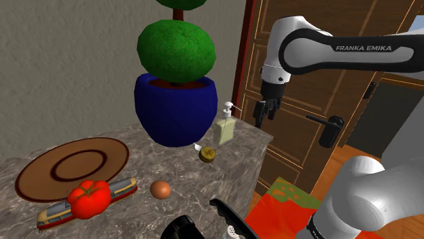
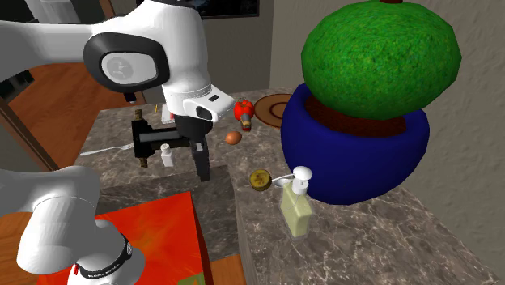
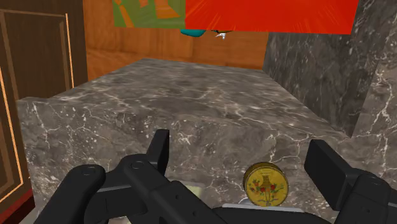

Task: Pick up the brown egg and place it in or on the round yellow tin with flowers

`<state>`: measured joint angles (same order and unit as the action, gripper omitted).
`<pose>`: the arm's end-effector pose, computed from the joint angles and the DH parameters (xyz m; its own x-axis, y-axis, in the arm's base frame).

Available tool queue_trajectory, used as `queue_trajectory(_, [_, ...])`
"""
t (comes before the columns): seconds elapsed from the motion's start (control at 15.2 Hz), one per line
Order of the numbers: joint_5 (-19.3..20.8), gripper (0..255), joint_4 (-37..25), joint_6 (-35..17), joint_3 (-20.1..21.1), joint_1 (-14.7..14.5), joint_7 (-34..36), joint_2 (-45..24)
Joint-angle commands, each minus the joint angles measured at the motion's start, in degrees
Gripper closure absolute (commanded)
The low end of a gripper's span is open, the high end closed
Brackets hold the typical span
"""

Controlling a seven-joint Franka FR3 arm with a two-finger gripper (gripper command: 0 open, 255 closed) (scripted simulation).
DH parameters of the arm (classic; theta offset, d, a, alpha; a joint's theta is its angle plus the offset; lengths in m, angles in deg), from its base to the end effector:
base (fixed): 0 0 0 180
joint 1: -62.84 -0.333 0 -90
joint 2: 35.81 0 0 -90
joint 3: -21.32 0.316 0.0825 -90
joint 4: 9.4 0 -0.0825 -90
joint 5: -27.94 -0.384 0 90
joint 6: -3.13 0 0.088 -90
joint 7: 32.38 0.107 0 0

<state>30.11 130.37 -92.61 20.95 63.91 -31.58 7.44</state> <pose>0.3208 -0.0122 0.5499 0.9994 -0.0335 -0.0132 -0.0330 -0.9989 0.0334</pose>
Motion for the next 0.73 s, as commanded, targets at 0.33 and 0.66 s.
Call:
queue_trajectory(0.33, [-3.61,0,0.9,-5.05,5.85,-1.99,7.59,-4.42])
queue_trajectory(0.66, [-6.26,0,-0.21,-10.32,11.62,-3.54,15.06,-10.9])
